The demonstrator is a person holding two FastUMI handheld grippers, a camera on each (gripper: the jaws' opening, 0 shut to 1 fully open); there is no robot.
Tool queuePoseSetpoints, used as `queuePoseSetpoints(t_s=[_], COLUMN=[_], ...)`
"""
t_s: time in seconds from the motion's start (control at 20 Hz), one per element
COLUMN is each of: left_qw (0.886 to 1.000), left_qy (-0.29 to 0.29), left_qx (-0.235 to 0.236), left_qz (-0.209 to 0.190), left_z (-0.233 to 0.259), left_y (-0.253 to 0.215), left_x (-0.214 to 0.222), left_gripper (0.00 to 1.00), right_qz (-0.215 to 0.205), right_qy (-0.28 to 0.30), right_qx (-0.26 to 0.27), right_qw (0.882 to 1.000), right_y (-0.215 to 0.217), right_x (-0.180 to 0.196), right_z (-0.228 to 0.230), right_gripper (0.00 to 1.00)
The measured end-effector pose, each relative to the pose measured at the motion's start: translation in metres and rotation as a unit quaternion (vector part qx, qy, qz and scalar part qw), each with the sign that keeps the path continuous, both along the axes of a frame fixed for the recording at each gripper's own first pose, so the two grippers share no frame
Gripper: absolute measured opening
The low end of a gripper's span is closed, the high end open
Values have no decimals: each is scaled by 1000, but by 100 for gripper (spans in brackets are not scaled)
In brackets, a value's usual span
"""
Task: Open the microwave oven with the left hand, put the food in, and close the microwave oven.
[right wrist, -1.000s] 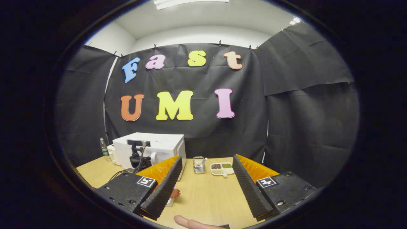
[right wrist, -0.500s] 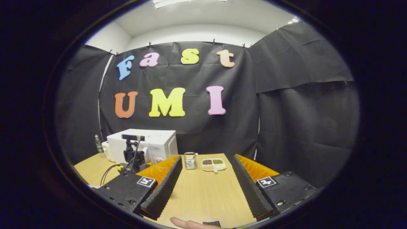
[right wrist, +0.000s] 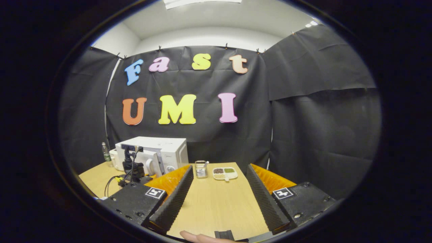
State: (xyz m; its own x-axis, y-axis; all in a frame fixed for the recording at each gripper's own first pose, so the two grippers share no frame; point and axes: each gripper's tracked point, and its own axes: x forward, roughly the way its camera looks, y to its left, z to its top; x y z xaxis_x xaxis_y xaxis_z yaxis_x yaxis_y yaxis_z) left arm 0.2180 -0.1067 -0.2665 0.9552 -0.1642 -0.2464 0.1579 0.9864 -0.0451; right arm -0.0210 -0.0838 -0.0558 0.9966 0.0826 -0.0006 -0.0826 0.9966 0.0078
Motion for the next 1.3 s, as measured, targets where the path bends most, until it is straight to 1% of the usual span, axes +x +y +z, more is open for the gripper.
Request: queuePoseSetpoints(t_s=[0.05, 0.2, 0.25, 0.3, 0.35, 0.5, 0.6, 0.65, 0.7, 0.75, 0.8, 0.85, 0.9, 0.95, 1.0, 1.1, 1.15, 1.2, 1.25, 1.3], left_qw=[1000, 1000, 1000, 1000, 999, 999, 1000, 1000, 1000, 1000, 999, 997, 995, 993, 992, 990, 987, 985, 983, 982], left_qy=[-5, -2, 0, -2, -2, -3, -5, -10, -6, -10, -18, -32, -40, -45, -45, -37, -36, -32, -31, -31], left_qx=[4, 4, 4, 6, 7, 9, 9, 10, 13, 17, 22, 28, 31, 31, 27, 15, 18, 23, 24, 29], left_qz=[-7, -21, -24, -28, -32, -37, -29, -20, -1, 22, 44, 69, 87, 105, 119, 138, 154, 170, 181, 186], left_z=[2, 1, 1, 2, 3, 2, 3, 6, 4, 8, 13, 24, 31, 39, 43, 51, 55, 58, 64, 68], left_y=[3, 17, 22, 29, 35, 61, 85, 100, 119, 140, 161, 181, 200, 219, 236, 263, 280, 295, 307, 315], left_x=[-7, -36, -45, -56, -65, -97, -119, -131, -143, -156, -165, -177, -185, -193, -200, -217, -225, -233, -240, -247], left_gripper=[10, 10, 10, 9, 10, 9, 9, 12, 23, 14, 23, 33, 35, 59, 72, 81, 82, 93, 84, 94], right_qz=[-1, -1, 2, 2, 2, 9, 18, 18, 19, 22, 25, 31, 38, 41, 44, 46, 47, 51, 60, 67], right_qy=[-4, -2, -1, 0, 1, 11, 18, 18, 19, 20, 23, 27, 31, 34, 35, 43, 49, 58, 68, 80], right_qx=[-2, -3, -4, -4, -5, 0, 6, 5, 4, 4, 3, 3, 1, -1, -3, -13, -19, -24, -27, -29], right_qw=[1000, 1000, 1000, 1000, 1000, 1000, 1000, 1000, 1000, 1000, 999, 999, 999, 999, 998, 998, 998, 997, 995, 994], right_y=[0, 5, 7, 8, 8, 14, 20, 21, 22, 25, 30, 35, 40, 43, 46, 53, 56, 63, 71, 77], right_x=[-4, -12, -14, -15, -16, -21, -23, -24, -24, -25, -25, -25, -23, -19, -14, 0, 9, 16, 25, 35], right_z=[2, -3, -4, -6, -8, -17, -21, -21, -25, -26, -29, -30, -32, -33, -33, -38, -41, -48, -54, -62], right_gripper=[100, 100, 95, 95, 100, 100, 100, 95, 100, 100, 100, 95, 100, 100, 100, 100, 95, 95, 95, 100])
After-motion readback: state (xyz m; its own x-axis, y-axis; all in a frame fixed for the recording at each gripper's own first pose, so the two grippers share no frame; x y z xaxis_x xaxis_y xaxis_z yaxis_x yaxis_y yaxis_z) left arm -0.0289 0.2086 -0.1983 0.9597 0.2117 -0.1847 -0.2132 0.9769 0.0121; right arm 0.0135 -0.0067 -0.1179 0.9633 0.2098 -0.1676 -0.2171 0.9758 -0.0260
